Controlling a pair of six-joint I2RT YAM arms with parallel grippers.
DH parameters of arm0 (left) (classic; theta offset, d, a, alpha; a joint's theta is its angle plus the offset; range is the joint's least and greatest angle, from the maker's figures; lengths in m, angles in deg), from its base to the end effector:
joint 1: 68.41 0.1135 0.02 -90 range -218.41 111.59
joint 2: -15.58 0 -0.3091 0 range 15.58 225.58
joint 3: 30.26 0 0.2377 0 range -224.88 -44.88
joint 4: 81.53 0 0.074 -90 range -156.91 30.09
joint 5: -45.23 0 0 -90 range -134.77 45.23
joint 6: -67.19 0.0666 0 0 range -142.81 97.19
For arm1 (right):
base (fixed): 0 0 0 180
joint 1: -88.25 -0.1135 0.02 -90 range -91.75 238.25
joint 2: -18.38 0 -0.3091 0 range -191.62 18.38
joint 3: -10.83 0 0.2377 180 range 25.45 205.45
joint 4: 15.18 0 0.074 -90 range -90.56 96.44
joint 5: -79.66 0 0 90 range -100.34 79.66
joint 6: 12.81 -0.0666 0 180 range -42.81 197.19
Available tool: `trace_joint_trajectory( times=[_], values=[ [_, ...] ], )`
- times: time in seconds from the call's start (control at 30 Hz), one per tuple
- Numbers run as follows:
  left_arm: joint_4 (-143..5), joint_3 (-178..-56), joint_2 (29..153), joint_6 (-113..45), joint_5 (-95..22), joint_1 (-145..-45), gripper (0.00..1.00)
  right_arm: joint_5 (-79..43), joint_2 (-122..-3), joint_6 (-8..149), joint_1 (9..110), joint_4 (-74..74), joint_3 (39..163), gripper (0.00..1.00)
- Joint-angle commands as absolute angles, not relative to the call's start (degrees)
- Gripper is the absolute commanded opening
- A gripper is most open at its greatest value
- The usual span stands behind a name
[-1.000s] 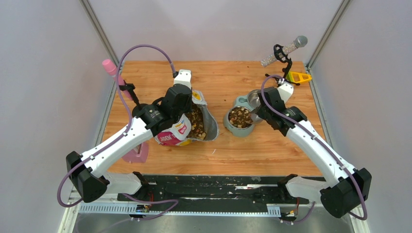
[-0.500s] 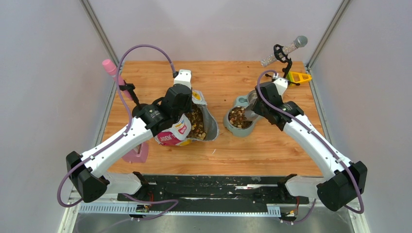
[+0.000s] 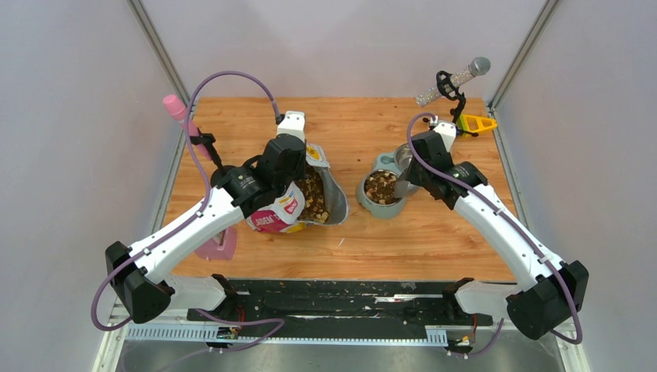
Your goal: Serve the pet food
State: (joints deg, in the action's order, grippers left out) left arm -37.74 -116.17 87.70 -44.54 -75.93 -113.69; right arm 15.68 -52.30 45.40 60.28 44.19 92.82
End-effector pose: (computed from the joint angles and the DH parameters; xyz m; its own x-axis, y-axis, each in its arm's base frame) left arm 0.2140 -0.1672 0.3988 -0.4352 -0.0108 -0.9003 0.1417 0.9867 -0.0803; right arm 0.2259 0.0869 0.3522 -0.6440 0.1940 -0.7400 0.2079 0.9753 0.0747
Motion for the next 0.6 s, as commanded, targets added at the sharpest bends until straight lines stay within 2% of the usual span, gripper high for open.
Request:
trace_joint_trajectory(
  times=[0.0, 0.37, 0.57],
  values=[
    [-40.99, -118.64, 85.43, -44.55, -80.15, -113.33, 0.00, 17.60, -48.80, 48.54, 60.48, 44.07, 96.40, 0.00],
    [-40.64, -119.39, 85.94, -44.67, -78.17, -113.34, 0.00, 17.17, -44.61, 44.06, 60.52, 44.63, 96.34, 0.00],
    [-41.04, -119.89, 86.18, -44.73, -75.99, -113.32, 0.00, 8.99, -35.83, 34.30, 60.54, 43.34, 96.84, 0.00]
  ],
)
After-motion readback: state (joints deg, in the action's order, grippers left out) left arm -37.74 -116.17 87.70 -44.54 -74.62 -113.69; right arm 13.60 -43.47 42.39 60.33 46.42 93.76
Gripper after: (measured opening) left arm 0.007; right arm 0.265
